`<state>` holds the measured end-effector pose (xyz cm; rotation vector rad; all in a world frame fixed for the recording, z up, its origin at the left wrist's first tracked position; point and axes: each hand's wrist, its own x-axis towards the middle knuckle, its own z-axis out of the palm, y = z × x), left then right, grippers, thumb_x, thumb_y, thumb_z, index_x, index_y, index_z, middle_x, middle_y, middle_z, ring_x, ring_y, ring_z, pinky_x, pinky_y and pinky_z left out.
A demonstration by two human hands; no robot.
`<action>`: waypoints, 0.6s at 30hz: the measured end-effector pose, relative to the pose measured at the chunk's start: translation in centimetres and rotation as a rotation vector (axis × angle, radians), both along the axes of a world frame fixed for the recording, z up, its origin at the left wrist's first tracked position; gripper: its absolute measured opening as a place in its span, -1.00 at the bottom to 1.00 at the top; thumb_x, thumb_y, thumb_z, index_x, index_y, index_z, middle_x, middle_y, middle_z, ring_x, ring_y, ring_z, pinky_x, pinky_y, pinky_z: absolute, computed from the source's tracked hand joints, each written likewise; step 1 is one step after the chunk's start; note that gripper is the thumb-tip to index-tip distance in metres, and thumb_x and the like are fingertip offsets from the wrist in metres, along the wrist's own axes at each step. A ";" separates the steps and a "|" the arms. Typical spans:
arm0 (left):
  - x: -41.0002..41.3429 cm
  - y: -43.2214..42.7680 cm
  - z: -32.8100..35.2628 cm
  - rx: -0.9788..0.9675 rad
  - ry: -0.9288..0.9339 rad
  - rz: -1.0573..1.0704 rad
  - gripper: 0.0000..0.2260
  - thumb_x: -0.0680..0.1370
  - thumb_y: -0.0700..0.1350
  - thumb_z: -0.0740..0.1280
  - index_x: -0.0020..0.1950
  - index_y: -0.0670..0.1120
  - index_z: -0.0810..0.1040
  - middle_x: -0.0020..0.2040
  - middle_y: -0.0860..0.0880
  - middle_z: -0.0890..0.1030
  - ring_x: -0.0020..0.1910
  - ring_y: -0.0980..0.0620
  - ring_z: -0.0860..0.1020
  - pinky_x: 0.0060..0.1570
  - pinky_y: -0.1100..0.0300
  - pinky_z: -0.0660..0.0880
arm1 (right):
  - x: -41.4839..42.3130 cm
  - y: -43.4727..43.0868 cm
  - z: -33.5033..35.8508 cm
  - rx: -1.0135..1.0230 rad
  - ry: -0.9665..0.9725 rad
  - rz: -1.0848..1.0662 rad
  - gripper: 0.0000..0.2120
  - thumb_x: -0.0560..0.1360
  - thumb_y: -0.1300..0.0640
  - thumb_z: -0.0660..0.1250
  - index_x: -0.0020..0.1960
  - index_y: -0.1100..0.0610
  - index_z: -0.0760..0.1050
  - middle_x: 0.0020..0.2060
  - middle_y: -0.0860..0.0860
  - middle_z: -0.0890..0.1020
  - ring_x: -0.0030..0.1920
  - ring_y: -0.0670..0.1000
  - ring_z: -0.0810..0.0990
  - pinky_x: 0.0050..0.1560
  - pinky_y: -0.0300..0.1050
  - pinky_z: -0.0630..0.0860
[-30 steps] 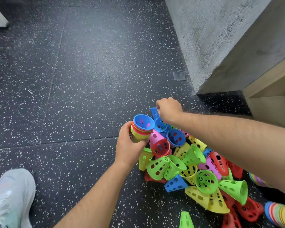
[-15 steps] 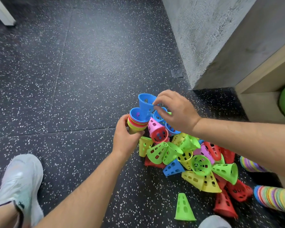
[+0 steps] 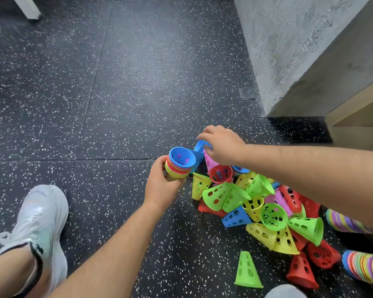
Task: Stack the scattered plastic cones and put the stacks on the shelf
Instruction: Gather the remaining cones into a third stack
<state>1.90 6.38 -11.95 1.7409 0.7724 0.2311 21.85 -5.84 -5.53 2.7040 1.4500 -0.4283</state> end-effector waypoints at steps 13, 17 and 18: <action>1.6 1.2 -1.7 -0.030 0.043 -0.032 -0.42 0.36 -0.16 0.60 0.30 0.15 0.49 0.15 0.21 0.62 0.07 0.37 0.57 -0.03 0.50 0.45 | 2.6 4.5 -3.3 -0.309 0.082 -0.067 -0.70 0.58 0.03 0.22 0.23 0.13 0.55 0.18 0.12 0.49 0.18 0.20 0.52 0.21 0.06 0.50; 1.9 1.2 -1.8 -0.008 0.059 -0.036 -0.43 0.36 -0.12 0.60 0.29 0.19 0.49 0.17 0.20 0.60 0.11 0.32 0.56 0.08 0.32 0.48 | 3.3 3.6 -3.3 -0.221 0.152 -0.093 -0.73 0.64 -0.01 0.23 0.18 0.16 0.54 0.17 0.13 0.42 0.16 0.21 0.51 0.18 0.07 0.49; 1.9 1.2 -1.8 -0.006 0.060 -0.035 -0.43 0.36 -0.12 0.59 0.29 0.19 0.49 0.17 0.21 0.60 0.11 0.32 0.56 0.07 0.31 0.47 | 3.4 3.2 -3.1 -0.163 0.165 -0.105 -0.73 0.64 0.00 0.24 0.16 0.17 0.55 0.18 0.14 0.42 0.17 0.21 0.50 0.18 0.08 0.48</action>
